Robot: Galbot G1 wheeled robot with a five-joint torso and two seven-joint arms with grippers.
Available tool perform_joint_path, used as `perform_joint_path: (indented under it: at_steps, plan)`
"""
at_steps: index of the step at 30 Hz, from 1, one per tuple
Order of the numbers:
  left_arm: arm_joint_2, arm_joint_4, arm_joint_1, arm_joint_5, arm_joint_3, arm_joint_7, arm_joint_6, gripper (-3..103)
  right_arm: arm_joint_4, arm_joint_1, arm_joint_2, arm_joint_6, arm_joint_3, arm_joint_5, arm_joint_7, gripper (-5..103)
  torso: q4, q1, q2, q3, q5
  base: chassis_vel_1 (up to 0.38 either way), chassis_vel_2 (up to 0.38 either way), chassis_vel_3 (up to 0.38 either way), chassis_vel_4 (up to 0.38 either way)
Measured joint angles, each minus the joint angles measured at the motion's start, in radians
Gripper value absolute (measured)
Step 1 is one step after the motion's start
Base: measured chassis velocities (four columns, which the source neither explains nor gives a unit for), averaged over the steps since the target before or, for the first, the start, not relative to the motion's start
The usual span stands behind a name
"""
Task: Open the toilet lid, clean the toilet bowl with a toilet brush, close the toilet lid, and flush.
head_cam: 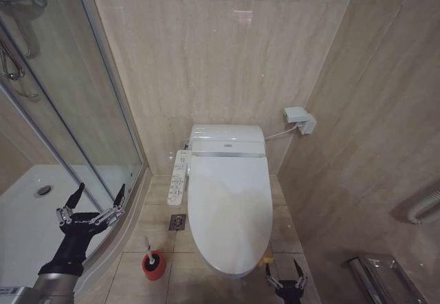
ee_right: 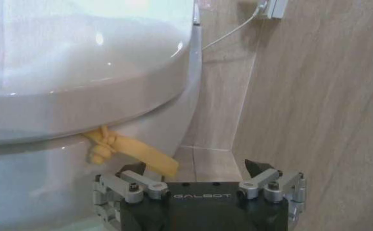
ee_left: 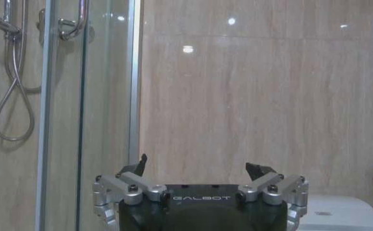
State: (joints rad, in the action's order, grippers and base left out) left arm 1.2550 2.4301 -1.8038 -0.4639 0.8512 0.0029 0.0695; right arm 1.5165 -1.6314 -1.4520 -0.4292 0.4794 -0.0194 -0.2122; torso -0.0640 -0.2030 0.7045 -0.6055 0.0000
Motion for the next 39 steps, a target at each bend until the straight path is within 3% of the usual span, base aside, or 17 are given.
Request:
perform_joint_path:
  at_steps: [8,9,15,16,24,25,30,31,39]
  plan:
    - [0.0,0.0,0.0,0.0,0.0,0.0,0.0,100,-0.016,0.009,0.002,-0.017,0.002,0.006,0.005,100,0.0,0.0,0.0,0.0,0.0001,0.0,0.0,0.0,0.0]
    - [0.0,0.0,0.0,0.0,0.0,0.0,0.0,100,-0.017,0.009,0.003,-0.02,0.002,0.006,0.008,75,-0.0001,0.0,0.0,0.0,0.0,0.0,0.0,0.0,0.0]
    - [0.0,0.0,0.0,0.0,0.0,0.0,0.0,100,-0.022,0.008,0.0,-0.035,0.001,0.006,0.019,75,-0.0001,0.0,0.0,0.0,0.0,0.0,0.0,0.0,0.0]
    - [0.0,0.0,0.0,0.0,0.0,0.0,0.0,100,-0.024,0.008,-0.001,-0.039,0.001,0.006,0.022,47,0.0,0.0,0.0,0.0,0.0,0.0,0.0,0.0,0.0]
    - [0.0,0.0,0.0,0.0,0.0,0.0,0.0,100,-0.025,-0.001,-0.006,-0.051,0.001,0.006,0.036,47,0.0,0.0,0.0,0.0,0.0,0.0,0.0,0.0,0.0]
    - [0.0,0.0,0.0,0.0,0.0,0.0,0.0,100,-0.025,-0.004,-0.006,-0.052,0.001,0.006,0.037,20,-0.0001,0.0,0.0,0.0,0.0,0.0,0.0,0.0,0.0]
    - [0.0,0.0,0.0,0.0,0.0,0.0,0.0,100,-0.016,-0.015,-0.006,-0.059,0.008,0.006,0.041,20,0.0,0.0,0.0,0.0,0.0001,0.0,0.0,0.0,0.0]
    - [0.0,0.0,0.0,0.0,0.0,0.0,0.0,100,-0.008,-0.021,-0.006,-0.069,0.015,-0.001,0.046,1,0.0,0.0,0.0,0.0,0.0001,0.0,0.0,0.0,0.0]
    - [0.0,0.0,0.0,0.0,0.0,0.0,0.0,100,0.091,-0.077,0.01,-0.068,0.031,0.052,0.055,0,0.0001,0.0,0.0,0.0,0.0001,0.0,0.0,0.0,0.0]
